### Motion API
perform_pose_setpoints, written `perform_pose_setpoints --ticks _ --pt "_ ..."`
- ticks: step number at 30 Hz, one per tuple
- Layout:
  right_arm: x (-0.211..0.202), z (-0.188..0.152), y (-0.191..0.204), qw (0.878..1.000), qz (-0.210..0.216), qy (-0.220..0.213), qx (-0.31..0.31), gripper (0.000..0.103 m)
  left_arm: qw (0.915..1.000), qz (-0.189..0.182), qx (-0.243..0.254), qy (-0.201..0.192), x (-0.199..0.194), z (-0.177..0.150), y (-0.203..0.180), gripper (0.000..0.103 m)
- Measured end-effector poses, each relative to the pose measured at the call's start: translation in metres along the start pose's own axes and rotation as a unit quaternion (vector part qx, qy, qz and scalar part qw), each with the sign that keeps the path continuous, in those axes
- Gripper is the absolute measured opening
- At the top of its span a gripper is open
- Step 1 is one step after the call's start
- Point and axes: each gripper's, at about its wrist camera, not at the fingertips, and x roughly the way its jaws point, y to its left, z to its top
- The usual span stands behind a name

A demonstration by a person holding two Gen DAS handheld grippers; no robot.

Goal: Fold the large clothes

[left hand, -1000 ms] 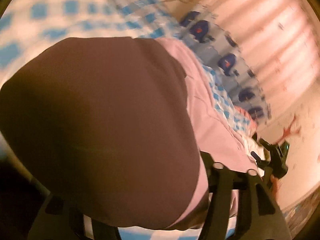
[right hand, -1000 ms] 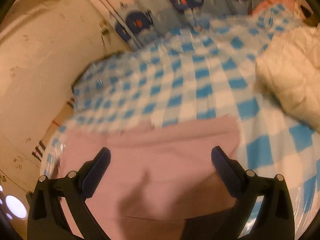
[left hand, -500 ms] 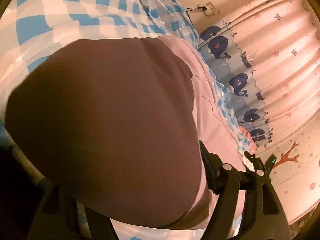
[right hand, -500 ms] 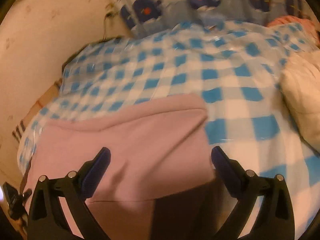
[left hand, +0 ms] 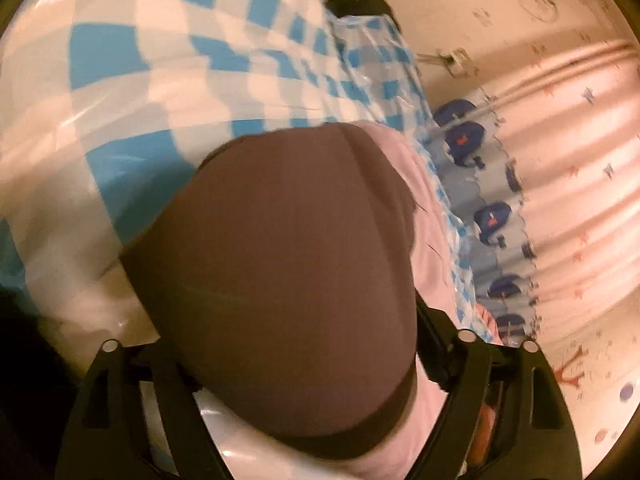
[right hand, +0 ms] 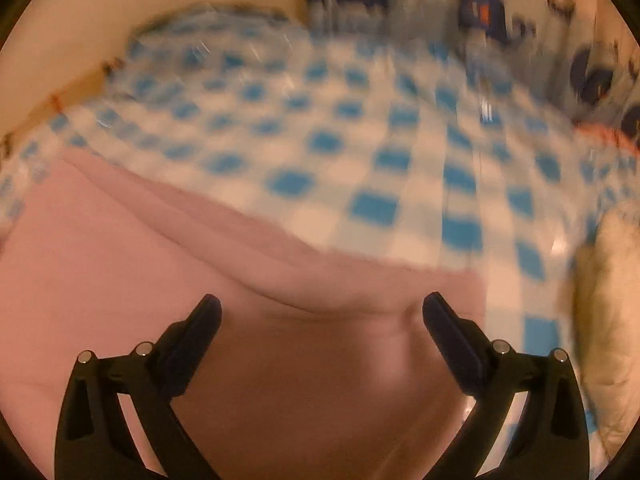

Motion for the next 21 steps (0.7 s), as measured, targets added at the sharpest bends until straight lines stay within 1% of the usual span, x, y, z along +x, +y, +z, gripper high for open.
perform_pose_setpoints --ticks 2,3,4,5,6,7,8,9,10,12,13,14,15,16,17,18,19,20,21 --pt "-0.028 0.010 0.029 0.998 0.031 -0.028 -0.035 0.097 0.9998 0.009 0.007 -0.014 0.003 -0.002 -0.001 0.082" --pt "-0.035 0.014 0.046 0.996 0.070 -0.030 -0.044 0.097 0.9996 0.015 0.015 -0.021 0.004 -0.003 -0.006 0.082" --pt "-0.033 0.018 0.058 0.994 0.099 -0.013 -0.043 0.097 0.9994 0.019 0.018 -0.025 0.005 -0.003 -0.009 0.082" --pt "-0.020 0.017 0.070 0.992 0.122 0.021 -0.029 0.097 0.9993 0.019 0.018 -0.027 0.005 -0.002 -0.011 0.082" --pt "-0.002 0.012 0.079 0.990 0.132 0.049 -0.015 0.097 0.9992 0.018 0.020 -0.029 0.004 -0.003 -0.013 0.082" --pt "0.024 0.002 0.086 0.986 0.136 0.092 -0.002 0.098 0.9993 0.013 0.020 -0.028 0.003 -0.002 -0.013 0.083" --pt "0.059 -0.018 0.093 0.979 0.146 0.142 0.004 0.098 0.9993 0.002 0.025 -0.029 0.000 -0.001 -0.013 0.084" --pt "0.066 -0.025 0.096 0.979 0.150 0.140 0.004 0.098 0.9988 0.003 0.037 -0.032 -0.004 -0.001 -0.016 0.084" --pt "0.066 -0.026 0.095 0.979 0.150 0.139 0.008 0.098 0.9985 0.005 0.042 -0.034 -0.007 0.000 -0.016 0.084" --pt "0.057 -0.021 0.096 0.980 0.133 0.150 0.006 0.098 0.9991 0.006 0.030 -0.028 -0.009 0.005 -0.012 0.084" --pt "0.043 -0.018 0.098 0.985 0.105 0.140 0.002 0.098 0.9994 0.009 0.024 -0.024 -0.008 0.006 -0.009 0.084" --pt "0.030 -0.016 0.101 0.987 0.096 0.127 -0.001 0.098 0.9996 0.010 0.018 -0.022 -0.007 0.007 -0.004 0.084" --pt "0.010 -0.014 0.107 0.990 0.101 0.103 -0.008 0.098 0.9996 0.011 0.014 -0.023 -0.006 0.008 -0.001 0.084" --pt "-0.003 -0.013 0.111 0.992 0.095 0.086 -0.014 0.098 0.9995 0.012 0.010 -0.026 -0.005 0.008 0.002 0.084" --pt "-0.014 -0.013 0.116 0.995 0.069 0.071 -0.021 0.098 0.9995 0.011 0.007 -0.028 -0.004 0.008 0.003 0.084" --pt "-0.014 -0.013 0.116 0.996 0.055 0.067 -0.020 0.098 0.9995 0.010 0.004 -0.030 -0.004 0.009 0.003 0.085" --pt "-0.007 -0.017 0.115 0.996 0.044 0.076 -0.013 0.098 0.9995 0.009 0.001 -0.031 -0.002 0.009 0.002 0.085" --pt "0.006 -0.021 0.114 0.995 0.039 0.095 -0.009 0.098 0.9995 0.005 -0.001 -0.030 -0.001 0.010 0.002 0.085" --pt "0.029 -0.032 0.113 0.990 0.050 0.132 -0.008 0.098 0.9996 -0.008 -0.001 -0.026 0.001 0.011 0.001 0.084"
